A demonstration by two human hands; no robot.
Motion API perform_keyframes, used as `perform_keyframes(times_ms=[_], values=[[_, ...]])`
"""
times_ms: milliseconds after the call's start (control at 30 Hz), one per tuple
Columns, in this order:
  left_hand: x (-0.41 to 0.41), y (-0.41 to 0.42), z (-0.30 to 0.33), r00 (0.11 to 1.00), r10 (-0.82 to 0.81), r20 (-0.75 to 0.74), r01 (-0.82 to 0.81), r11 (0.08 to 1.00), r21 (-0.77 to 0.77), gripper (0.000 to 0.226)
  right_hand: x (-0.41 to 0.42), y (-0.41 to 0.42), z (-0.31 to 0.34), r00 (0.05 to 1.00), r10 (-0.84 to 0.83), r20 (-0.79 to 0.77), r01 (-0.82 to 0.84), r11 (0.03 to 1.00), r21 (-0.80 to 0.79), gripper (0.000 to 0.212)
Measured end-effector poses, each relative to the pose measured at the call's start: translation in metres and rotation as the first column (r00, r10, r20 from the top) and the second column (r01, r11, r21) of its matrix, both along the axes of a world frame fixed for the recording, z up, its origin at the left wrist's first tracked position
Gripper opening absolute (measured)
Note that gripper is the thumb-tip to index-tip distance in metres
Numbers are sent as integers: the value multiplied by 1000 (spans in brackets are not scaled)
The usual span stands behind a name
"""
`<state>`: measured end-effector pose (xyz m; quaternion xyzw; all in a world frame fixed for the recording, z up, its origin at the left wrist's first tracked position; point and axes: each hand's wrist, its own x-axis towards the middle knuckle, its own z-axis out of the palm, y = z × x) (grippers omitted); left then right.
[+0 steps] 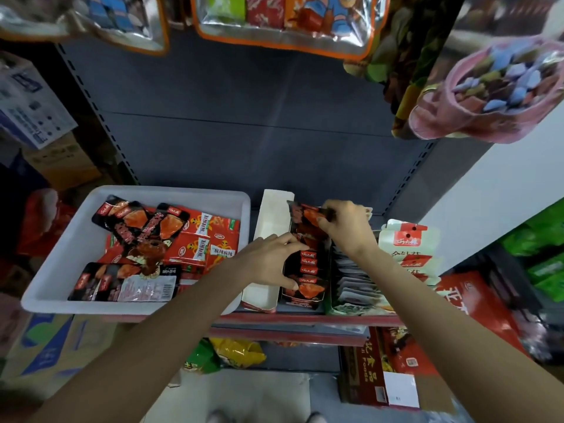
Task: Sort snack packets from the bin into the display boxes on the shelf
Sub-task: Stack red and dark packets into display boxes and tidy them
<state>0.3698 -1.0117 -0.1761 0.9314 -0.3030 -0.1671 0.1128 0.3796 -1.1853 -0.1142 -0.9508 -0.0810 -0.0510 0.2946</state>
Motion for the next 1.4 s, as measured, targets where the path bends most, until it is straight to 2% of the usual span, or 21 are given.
perform_keyframes(times_ms=[200, 267, 400, 467, 633, 767, 867, 933, 1033, 1100, 1200, 1300, 1400], values=[[-3, 5, 0, 1000, -6, -16, 6, 999, -32, 84, 2, -1, -16, 968, 55, -243, -101, 978, -183, 14], [-3, 7, 0, 1000, 0, -14, 0, 999, -39, 82, 3, 2, -22, 968, 49, -246, -101, 974, -203, 12], [-3, 9, 2, 1000, -1, -21, 1, 999, -32, 81, 1, 5, -25, 981, 59, -186, -135, 893, -429, 26], [-4, 9, 2, 1000, -6, -24, 6, 1000, -29, 82, 0, 6, -28, 981, 69, -179, -148, 868, -474, 28], [-11, 23, 7, 995, 66, -77, -75, 990, -122, 89, 3, 12, -30, 959, 87, -271, -191, 903, -384, 29], [-20, 62, 2, 957, 265, -119, -288, 925, -249, 80, -3, 38, -29, 975, 128, -179, -170, 956, -240, 32], [-27, 105, -9, 887, 458, -69, -458, 846, -273, 52, -7, 75, -32, 962, 218, -165, -234, 968, -87, 31], [-30, 141, -19, 820, 573, -4, -558, 797, -231, 36, -8, 108, -38, 942, 287, -172, -294, 956, -17, 30], [-30, 192, -34, 710, 701, 74, -686, 711, -152, 34, -8, 162, -54, 903, 330, -274, -325, 943, 63, 39], [-29, 218, -38, 647, 755, 103, -745, 655, -128, 42, -4, 193, -68, 875, 334, -351, -343, 938, 36, 55], [-18, 240, -41, 644, 759, 92, -747, 651, -134, 42, 1, 227, -86, 791, 301, -533, -373, 927, -30, 73], [0, 245, -47, 623, 782, 21, -774, 620, -129, 39, 3, 244, -101, 730, 258, -633, -390, 918, -76, 71], [12, 242, -49, 568, 823, -21, -822, 566, -59, 46, 4, 248, -108, 731, 250, -635, -415, 902, -122, 64]])
